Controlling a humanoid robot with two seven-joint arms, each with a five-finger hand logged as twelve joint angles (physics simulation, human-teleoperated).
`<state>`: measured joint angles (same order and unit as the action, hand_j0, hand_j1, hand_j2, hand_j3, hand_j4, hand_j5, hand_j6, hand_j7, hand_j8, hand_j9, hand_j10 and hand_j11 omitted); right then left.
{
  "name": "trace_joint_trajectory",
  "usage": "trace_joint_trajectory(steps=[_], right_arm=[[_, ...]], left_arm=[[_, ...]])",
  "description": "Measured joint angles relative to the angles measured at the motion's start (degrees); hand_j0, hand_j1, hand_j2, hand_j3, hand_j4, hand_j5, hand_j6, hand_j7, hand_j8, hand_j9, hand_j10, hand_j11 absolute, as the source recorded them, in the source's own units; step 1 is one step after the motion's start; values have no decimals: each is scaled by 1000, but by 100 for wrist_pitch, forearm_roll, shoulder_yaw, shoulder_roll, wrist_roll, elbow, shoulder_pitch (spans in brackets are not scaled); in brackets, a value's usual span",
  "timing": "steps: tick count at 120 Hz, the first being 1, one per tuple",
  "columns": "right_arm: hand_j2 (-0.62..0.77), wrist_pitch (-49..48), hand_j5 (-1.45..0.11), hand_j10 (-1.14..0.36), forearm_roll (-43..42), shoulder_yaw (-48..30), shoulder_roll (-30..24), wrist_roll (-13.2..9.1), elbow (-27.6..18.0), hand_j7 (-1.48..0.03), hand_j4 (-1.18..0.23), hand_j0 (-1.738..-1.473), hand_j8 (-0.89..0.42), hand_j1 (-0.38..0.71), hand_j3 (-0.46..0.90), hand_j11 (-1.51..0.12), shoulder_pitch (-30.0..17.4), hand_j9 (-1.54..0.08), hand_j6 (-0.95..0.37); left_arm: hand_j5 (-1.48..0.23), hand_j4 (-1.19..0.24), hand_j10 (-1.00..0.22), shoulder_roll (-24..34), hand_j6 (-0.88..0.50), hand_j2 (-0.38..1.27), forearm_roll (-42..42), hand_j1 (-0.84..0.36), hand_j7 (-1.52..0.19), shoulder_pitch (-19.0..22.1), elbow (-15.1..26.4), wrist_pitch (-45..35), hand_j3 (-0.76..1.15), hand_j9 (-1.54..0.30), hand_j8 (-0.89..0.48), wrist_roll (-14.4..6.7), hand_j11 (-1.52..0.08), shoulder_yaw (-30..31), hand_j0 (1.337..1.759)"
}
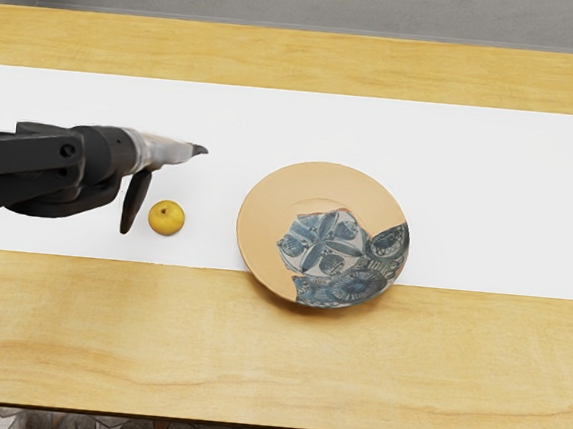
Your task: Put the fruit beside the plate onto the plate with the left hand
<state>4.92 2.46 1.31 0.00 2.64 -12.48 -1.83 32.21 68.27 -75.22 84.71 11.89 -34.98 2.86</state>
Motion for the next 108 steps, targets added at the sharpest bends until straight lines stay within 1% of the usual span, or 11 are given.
trace_joint_trajectory(steps=[21,56,84,108], right_arm=[[-5,0,-31,-24,0,6,0,0,5,-31,-24,-1658,-24,-320,0,-31,-23,-31,-24],[-5,0,-31,-24,0,9,0,0,12,-31,-24,-1658,-24,-320,0,-31,-30,-31,-24],[-5,0,-31,-24,0,9,0,0,17,-31,-24,-1658,-24,-320,0,-31,-12,-31,-24],[-5,0,-31,-24,0,9,0,0,17,-31,-24,-1658,-24,-320,0,-31,-3,-31,-24]], left_arm=[[-1,-3,-3,-81,-4,1,20,349,0,244,34,-59,0,0,-4,-1,0,3,1658],[-4,-6,-5,-284,-7,2,157,346,-4,315,18,-260,0,-4,-7,-1,-4,4,1658],[-69,-56,-55,-351,-57,12,213,287,-69,376,-45,-322,0,-69,-57,-1,-69,10,1658],[-175,-137,-137,-347,-138,29,232,189,-175,468,-114,-318,0,-175,-138,-1,-174,12,1658]])
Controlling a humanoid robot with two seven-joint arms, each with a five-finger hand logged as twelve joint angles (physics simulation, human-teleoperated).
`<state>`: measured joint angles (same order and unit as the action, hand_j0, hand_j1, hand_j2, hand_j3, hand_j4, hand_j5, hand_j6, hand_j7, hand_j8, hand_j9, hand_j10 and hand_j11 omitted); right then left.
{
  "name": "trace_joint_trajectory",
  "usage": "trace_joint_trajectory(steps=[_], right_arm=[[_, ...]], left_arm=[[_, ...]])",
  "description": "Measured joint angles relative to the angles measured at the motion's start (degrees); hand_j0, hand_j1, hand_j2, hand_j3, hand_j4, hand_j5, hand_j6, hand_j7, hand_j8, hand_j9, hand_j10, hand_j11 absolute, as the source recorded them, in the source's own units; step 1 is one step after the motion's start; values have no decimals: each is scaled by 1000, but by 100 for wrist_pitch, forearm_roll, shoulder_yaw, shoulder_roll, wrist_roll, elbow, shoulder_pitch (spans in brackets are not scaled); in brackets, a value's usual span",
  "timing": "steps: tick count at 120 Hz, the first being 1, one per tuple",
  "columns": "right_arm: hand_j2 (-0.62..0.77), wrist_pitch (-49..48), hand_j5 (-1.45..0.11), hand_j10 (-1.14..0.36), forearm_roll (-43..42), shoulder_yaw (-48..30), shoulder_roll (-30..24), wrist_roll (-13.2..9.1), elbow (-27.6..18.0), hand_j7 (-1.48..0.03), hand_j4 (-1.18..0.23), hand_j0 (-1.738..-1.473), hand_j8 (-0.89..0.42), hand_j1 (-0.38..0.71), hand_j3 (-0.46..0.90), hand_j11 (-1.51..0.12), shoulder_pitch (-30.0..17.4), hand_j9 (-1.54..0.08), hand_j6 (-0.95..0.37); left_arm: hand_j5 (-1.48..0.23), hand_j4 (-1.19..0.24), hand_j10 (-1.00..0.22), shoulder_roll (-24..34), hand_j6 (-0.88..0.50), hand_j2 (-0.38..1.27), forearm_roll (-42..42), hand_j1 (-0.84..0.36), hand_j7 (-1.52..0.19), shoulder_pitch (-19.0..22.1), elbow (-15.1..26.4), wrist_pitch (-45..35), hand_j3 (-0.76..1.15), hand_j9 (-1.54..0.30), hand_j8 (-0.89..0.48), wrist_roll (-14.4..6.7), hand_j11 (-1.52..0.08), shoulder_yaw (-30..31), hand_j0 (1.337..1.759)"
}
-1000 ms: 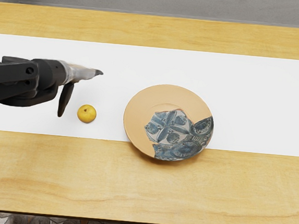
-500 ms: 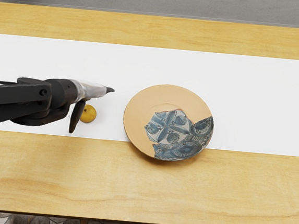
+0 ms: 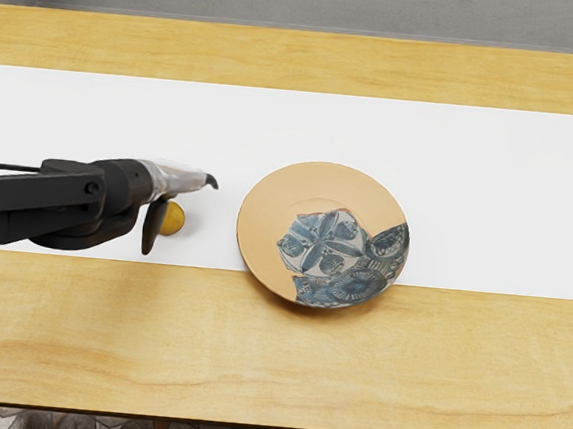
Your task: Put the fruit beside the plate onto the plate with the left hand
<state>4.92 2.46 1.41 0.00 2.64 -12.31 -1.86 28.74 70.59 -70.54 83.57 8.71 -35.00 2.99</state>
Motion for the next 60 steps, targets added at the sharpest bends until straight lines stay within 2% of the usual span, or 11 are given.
trace_joint_trajectory(steps=[60], right_arm=[[-5,0,-31,-24,0,0,0,0,0,-31,-24,-1658,-24,-320,0,-31,2,-31,-24]], left_arm=[[-366,-284,-284,8,-285,59,289,14,-366,169,9,-182,0,-366,-285,0,-365,0,1658]])
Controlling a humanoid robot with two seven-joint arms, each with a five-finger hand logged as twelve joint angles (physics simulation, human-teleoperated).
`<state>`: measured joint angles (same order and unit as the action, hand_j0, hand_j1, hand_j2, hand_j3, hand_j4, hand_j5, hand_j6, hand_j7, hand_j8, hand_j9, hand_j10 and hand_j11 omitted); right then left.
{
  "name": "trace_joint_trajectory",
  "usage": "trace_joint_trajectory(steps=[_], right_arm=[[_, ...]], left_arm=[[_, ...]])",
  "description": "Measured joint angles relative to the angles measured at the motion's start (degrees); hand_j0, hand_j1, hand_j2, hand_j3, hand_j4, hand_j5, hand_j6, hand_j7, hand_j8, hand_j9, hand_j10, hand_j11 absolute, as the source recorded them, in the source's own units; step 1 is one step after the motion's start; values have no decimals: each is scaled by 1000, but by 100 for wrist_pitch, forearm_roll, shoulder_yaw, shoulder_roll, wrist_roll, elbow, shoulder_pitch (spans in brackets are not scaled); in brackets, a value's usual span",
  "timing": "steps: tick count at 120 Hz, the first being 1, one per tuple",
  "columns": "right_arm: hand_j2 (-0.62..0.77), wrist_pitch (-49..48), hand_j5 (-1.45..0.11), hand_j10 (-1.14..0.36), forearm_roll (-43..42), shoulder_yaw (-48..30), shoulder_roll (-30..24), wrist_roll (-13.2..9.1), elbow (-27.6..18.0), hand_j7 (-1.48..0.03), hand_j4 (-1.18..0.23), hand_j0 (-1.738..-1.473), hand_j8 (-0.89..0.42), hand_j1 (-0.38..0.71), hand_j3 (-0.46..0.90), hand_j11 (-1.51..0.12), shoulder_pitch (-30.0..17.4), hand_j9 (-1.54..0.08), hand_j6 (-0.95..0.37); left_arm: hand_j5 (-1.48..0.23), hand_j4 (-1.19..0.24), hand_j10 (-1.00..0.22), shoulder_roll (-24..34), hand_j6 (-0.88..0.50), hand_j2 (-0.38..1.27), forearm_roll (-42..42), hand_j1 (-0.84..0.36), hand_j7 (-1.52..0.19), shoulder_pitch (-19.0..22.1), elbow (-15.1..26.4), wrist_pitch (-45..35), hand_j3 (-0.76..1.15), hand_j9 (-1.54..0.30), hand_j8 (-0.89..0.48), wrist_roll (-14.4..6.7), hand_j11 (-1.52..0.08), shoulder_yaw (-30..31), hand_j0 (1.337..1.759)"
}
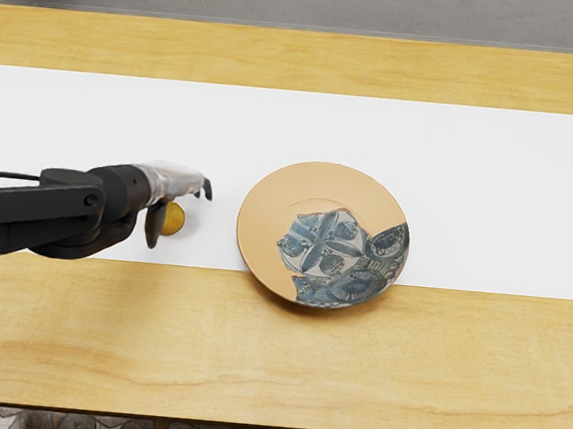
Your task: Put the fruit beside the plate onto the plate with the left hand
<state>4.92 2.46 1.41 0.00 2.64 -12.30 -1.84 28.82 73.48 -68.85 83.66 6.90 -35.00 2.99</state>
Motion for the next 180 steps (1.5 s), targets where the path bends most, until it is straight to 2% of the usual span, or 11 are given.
trace_joint_trajectory(steps=[27,58,65,76,91,110,124,146,171,175,180], right_arm=[[-5,0,-31,-24,0,0,0,0,0,-31,-24,-1658,-24,-320,0,-31,0,-31,-24],[-5,0,-31,-24,0,0,0,0,0,-31,-24,-1658,-24,-320,0,-31,0,-31,-24],[-5,0,-31,-24,0,0,0,0,0,-31,-24,-1658,-24,-320,0,-31,0,-31,-24],[-5,0,-31,-24,0,0,0,0,0,-31,-24,-1658,-24,-320,0,-31,0,-31,-24],[-5,0,-31,-24,0,0,0,0,0,-31,-24,-1658,-24,-320,0,-31,0,-31,-24],[-5,0,-31,-24,0,0,0,0,0,-31,-24,-1658,-24,-320,0,-31,2,-31,-24],[-5,0,-31,-24,0,0,0,0,0,-31,-24,-1658,-24,-320,0,-31,4,-31,-24],[-5,0,-31,-24,0,-1,0,0,0,-31,-24,-1658,-24,-320,0,-31,8,-31,-24],[-5,0,-31,-24,0,-8,0,0,0,-31,-24,-1658,-24,-320,0,-31,9,-31,-24],[-5,0,-31,-24,0,-8,0,0,0,-31,-24,-1658,-24,-320,0,-31,9,-31,-24],[-5,0,-31,-24,0,-8,0,0,0,-31,-24,-1658,-24,-320,0,-31,9,-31,-24]], left_arm=[[-423,-328,-328,7,-329,68,38,-39,-423,72,16,-7,0,-422,-329,0,-422,0,1658],[-564,-437,-436,36,-370,89,52,-170,-468,88,39,3,0,-564,-437,-1,-564,0,1658],[-594,-469,-464,37,-318,95,59,-203,-546,99,42,1,0,-600,-464,0,-600,-1,1658],[-645,-518,-508,44,-287,105,64,-254,-574,101,45,1,0,-659,-473,7,-659,6,1658],[-742,-579,-565,44,-224,100,79,-274,-686,99,47,20,0,-764,-407,6,-763,24,1654],[-858,-675,-489,44,-116,108,93,-295,-848,99,47,32,0,-901,-330,10,-910,61,1648],[-899,-745,-525,44,-72,202,99,-317,-928,99,44,42,0,-967,-346,16,-983,79,1648],[-965,-782,-581,44,-176,431,59,-354,-787,48,37,65,0,-1021,-376,21,-1035,88,1652],[-1006,-791,-586,44,-176,475,34,-367,-782,38,27,87,0,-1047,-360,26,-1058,85,1654],[-1017,-788,-580,44,-204,492,29,-375,-748,22,26,95,0,-1049,-351,24,-1060,85,1654],[-1029,-784,-575,51,-306,474,29,-380,-810,-10,25,115,0,-1051,-349,19,-1061,86,1654]])
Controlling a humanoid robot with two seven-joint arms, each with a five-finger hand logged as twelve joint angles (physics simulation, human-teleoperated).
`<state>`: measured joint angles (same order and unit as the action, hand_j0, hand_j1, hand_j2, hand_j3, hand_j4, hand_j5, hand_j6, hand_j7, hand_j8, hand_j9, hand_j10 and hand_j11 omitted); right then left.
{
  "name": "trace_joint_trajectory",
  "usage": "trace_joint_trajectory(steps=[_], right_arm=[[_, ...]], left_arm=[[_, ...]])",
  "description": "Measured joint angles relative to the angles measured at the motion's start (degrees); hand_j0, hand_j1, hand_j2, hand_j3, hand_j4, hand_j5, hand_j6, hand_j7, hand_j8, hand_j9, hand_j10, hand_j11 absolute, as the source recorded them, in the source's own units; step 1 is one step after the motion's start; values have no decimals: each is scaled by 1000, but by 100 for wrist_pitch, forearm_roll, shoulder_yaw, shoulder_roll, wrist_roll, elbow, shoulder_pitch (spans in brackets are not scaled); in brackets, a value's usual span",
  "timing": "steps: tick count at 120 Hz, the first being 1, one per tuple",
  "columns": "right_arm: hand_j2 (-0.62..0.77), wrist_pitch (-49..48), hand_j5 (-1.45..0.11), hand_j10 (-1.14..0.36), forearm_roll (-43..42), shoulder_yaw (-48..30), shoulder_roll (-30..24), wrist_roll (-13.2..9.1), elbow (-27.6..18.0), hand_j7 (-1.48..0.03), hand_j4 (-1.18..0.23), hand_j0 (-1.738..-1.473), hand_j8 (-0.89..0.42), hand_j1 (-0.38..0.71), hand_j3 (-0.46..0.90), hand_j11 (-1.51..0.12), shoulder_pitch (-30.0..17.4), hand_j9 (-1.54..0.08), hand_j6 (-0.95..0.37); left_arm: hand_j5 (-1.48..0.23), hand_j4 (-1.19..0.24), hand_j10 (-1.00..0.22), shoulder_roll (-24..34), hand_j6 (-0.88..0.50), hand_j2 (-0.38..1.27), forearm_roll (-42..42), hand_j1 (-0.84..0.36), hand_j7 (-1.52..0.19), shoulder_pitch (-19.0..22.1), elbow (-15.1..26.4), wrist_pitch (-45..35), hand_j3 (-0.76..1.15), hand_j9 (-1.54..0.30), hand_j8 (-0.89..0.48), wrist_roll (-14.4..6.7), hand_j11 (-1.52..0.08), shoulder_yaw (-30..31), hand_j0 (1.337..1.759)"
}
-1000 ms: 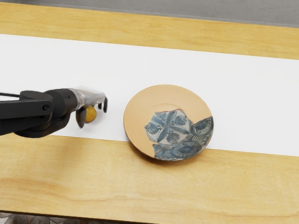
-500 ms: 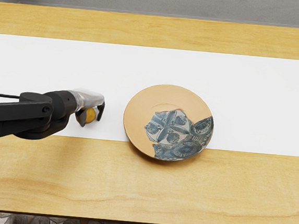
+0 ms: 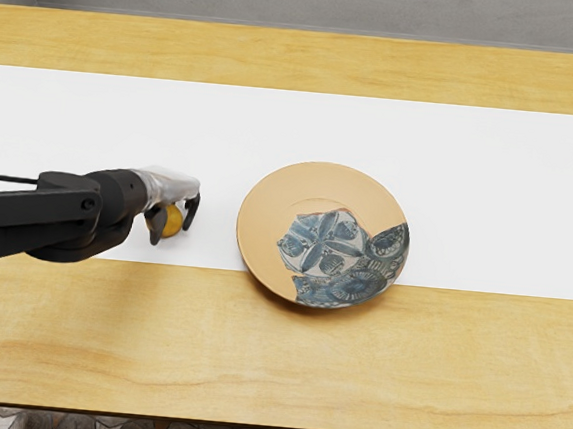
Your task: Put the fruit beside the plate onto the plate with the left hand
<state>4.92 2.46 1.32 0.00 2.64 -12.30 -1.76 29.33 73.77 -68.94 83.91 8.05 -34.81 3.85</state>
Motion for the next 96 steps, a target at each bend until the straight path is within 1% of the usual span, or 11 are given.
trace_joint_trajectory(steps=[11,16,25,57,72,73,86,88,90,91,96], right_arm=[[-5,0,-31,-24,0,0,0,0,0,-31,-24,-1658,-24,-320,0,-31,0,-31,-24],[-5,0,-31,-24,0,0,0,0,0,-31,-24,-1658,-24,-320,0,-31,0,-31,-24],[-5,0,-31,-24,0,0,0,0,0,-31,-24,-1658,-24,-320,0,-31,0,-31,-24],[-5,0,-31,-24,0,-1,0,0,0,-31,-24,-1658,-24,-320,0,-31,0,-31,-24],[-5,0,-31,-24,0,-1,0,0,0,-31,-24,-1658,-24,-320,0,-31,0,-31,-24],[-5,0,-31,-24,0,-1,0,0,0,-31,-24,-1658,-24,-320,0,-31,0,-31,-24],[-5,0,-31,-24,0,-1,0,0,2,-31,-24,-1658,-24,-320,0,-31,0,-31,-24],[-5,0,-31,-24,0,-1,0,0,3,-31,-24,-1658,-24,-320,0,-31,0,-31,-24],[-5,0,-31,-24,-1,-1,0,0,4,-31,-24,-1658,-24,-320,0,-31,0,-31,-24],[-5,0,-31,-24,-1,-1,0,0,4,-31,-24,-1658,-24,-320,0,-31,0,-31,-24],[-5,0,-31,-24,-2,-1,0,0,6,-31,-24,-1658,-24,-320,0,-31,0,-31,-24]], left_arm=[[-1048,-779,-574,-6,-454,501,-4,-380,-906,-103,0,60,0,-1057,-353,-7,-1064,-4,1655],[-1050,-779,-581,-12,-452,568,3,-378,-934,-141,-1,94,0,-1059,-363,-10,-1061,-7,1655],[-1076,-767,-597,-31,-439,450,-12,-347,-978,-285,1,151,0,-1062,-370,-15,-1061,-13,1654],[-1104,-752,-624,-80,-427,434,-115,-322,-1046,-748,11,295,0,-1056,-388,-19,-1059,-45,1652],[-1116,-745,-623,-294,-413,427,-208,-325,-1062,-913,7,315,0,-1055,-388,-20,-1057,-52,1651],[-1113,-746,-621,-311,-415,527,-221,-316,-1061,-935,5,314,0,-1054,-388,-19,-1056,-52,1652],[-1102,-752,-649,-473,-435,435,-373,-305,-1058,-1076,-9,308,0,-1046,-412,-19,-1049,-66,1653],[-1102,-752,-650,-509,-437,488,-391,-308,-1058,-1083,-12,307,0,-1046,-414,-19,-1048,-75,1654],[-1101,-752,-656,-565,-441,449,-402,-303,-1057,-1085,-19,307,0,-1045,-425,-19,-1048,-85,1654],[-1097,-754,-655,-590,-444,559,-407,-300,-1054,-1085,-24,305,0,-1044,-431,-19,-1047,-90,1654],[-1096,-754,-688,-724,-471,622,-430,-347,-1058,-1122,-65,305,0,-1040,-432,-19,-1043,-108,1655]])
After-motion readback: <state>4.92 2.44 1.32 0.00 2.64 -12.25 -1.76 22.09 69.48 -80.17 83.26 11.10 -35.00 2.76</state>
